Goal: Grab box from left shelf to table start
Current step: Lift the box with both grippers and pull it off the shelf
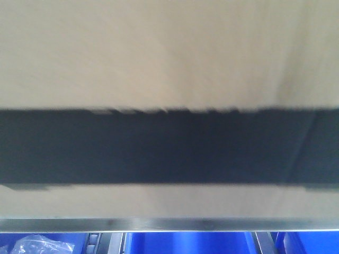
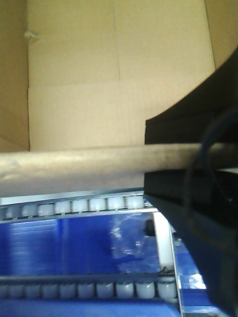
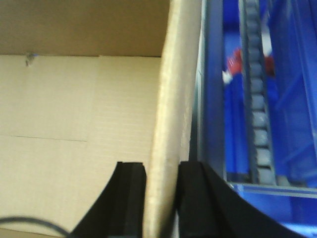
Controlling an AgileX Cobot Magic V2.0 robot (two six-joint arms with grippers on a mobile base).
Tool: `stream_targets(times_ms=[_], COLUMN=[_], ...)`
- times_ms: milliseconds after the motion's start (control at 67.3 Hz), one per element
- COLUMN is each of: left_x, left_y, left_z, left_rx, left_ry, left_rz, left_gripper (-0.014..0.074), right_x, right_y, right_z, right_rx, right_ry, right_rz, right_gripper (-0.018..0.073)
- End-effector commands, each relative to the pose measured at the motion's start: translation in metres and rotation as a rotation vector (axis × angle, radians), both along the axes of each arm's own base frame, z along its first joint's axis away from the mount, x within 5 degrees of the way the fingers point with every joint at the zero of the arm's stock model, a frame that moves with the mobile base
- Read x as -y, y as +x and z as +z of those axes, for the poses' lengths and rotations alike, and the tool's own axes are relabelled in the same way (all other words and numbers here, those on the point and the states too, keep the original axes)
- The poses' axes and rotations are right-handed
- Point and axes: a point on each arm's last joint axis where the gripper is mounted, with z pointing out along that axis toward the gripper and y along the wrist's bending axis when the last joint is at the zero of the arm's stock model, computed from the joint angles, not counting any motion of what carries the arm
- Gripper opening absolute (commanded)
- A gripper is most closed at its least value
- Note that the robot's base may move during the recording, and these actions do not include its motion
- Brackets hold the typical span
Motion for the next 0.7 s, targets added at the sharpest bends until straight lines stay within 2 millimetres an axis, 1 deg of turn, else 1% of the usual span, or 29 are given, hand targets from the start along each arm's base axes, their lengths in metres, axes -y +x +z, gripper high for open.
stream_targets(times_ms=[0, 208, 327, 460, 683], left_x=[-0.004, -0.017, -0.022, -0.024, -0.023], left_y=[-0.021, -0.055, -0.067, -0.073, -0.074], left_z=[0.028, 0.035, 0.036, 0.037, 0.037], left_rx=[0.218, 0.313, 0.348, 0.357, 0.356], left_ry=[-0.113, -0.157, -0.173, -0.192, -0.198], left_rz=[-0.041, -0.046, -0.048, -0.058, -0.062], left_gripper=[-0.0092, -0.0092, -0.0092, -0.0092, -0.0092], right_x=[0.0, -0.004, -0.007, -0.008, -0.009], right_y=[-0.007, -0.03, -0.038, -0.044, -0.045], right_z=[0.022, 0.027, 0.029, 0.031, 0.031], right_rx=[0.206, 0.295, 0.328, 0.363, 0.366], right_ry=[0.011, 0.036, 0.055, 0.075, 0.075], right_rz=[-0.017, -0.002, 0.01, 0.02, 0.02], right_gripper=[0.0059, 0.0059, 0.0059, 0.0059, 0.0059])
